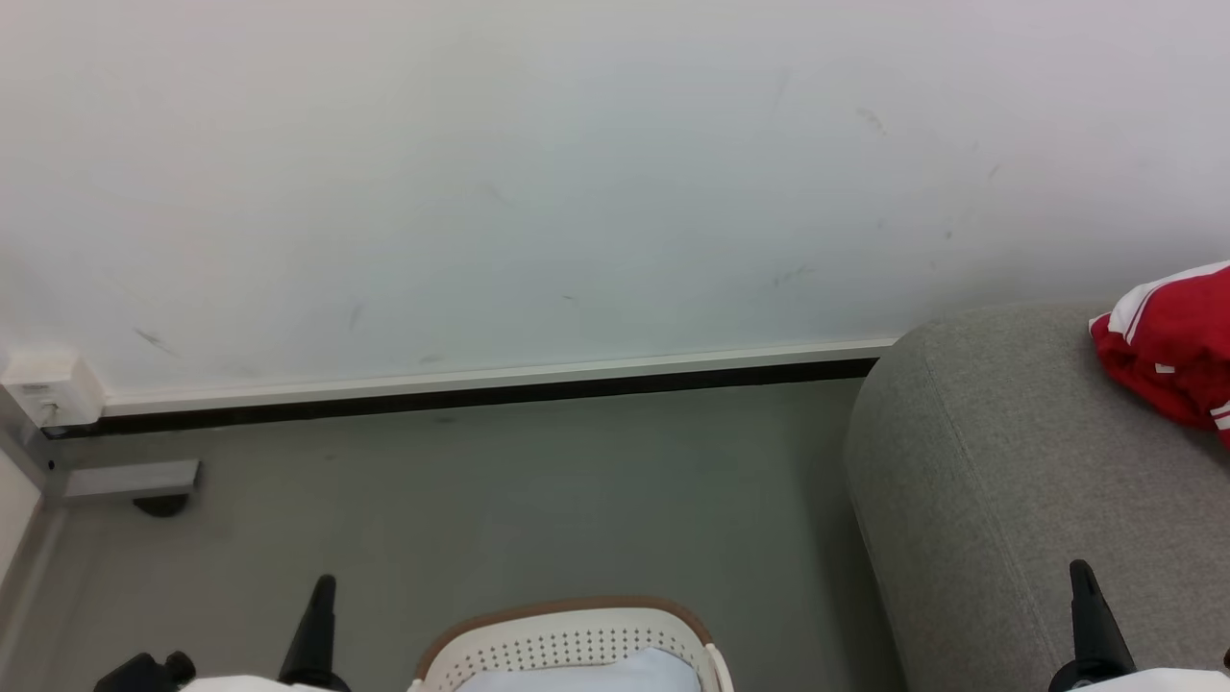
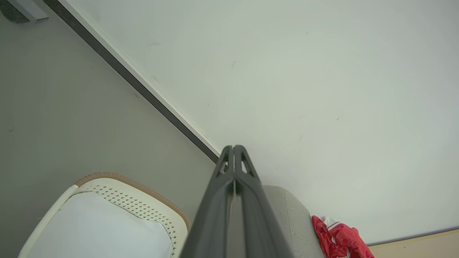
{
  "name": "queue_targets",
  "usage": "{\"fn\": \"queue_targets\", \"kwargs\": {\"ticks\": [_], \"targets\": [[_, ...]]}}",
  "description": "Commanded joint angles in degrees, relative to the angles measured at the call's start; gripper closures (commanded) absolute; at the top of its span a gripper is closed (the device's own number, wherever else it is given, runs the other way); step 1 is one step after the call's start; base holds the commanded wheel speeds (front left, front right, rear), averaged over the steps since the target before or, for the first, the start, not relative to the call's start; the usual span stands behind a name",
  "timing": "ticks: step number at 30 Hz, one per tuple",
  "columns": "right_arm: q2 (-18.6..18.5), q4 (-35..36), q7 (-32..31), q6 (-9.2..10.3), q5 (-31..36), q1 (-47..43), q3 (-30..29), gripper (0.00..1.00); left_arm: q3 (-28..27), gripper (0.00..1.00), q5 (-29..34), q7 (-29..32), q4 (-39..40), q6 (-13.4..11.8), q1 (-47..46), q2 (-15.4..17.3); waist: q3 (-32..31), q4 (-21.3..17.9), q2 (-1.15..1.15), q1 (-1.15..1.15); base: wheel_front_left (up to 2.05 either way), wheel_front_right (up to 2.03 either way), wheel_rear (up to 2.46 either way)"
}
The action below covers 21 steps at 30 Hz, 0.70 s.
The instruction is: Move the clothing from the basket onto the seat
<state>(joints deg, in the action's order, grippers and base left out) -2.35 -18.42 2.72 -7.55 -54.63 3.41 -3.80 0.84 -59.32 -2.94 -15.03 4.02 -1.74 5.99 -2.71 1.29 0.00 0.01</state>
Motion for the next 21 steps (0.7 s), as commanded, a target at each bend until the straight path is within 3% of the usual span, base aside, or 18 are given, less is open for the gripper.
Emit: {"fn": "queue_targets", "kwargs": {"ticks": [1,21], "targets": [[-0.6,1.0,-0.6,0.05,-2.5,1.5,-0.3,1.00,-0.7,1.00,-2.3,0.6,0.6,0.5,-1.4,0.0,0.1,0.0,0.00,-0.01,0.00,0.00,0.00],[-0.7,2.2,-3.5,0.06,-14.3,2.0,-1.2,1.00,-3.0,1.00,-12.7,3.6,0.8,1.5,-2.6,-1.0,0.8,-0.4,0.00,-0.01,0.00,0.00,0.00]]}}
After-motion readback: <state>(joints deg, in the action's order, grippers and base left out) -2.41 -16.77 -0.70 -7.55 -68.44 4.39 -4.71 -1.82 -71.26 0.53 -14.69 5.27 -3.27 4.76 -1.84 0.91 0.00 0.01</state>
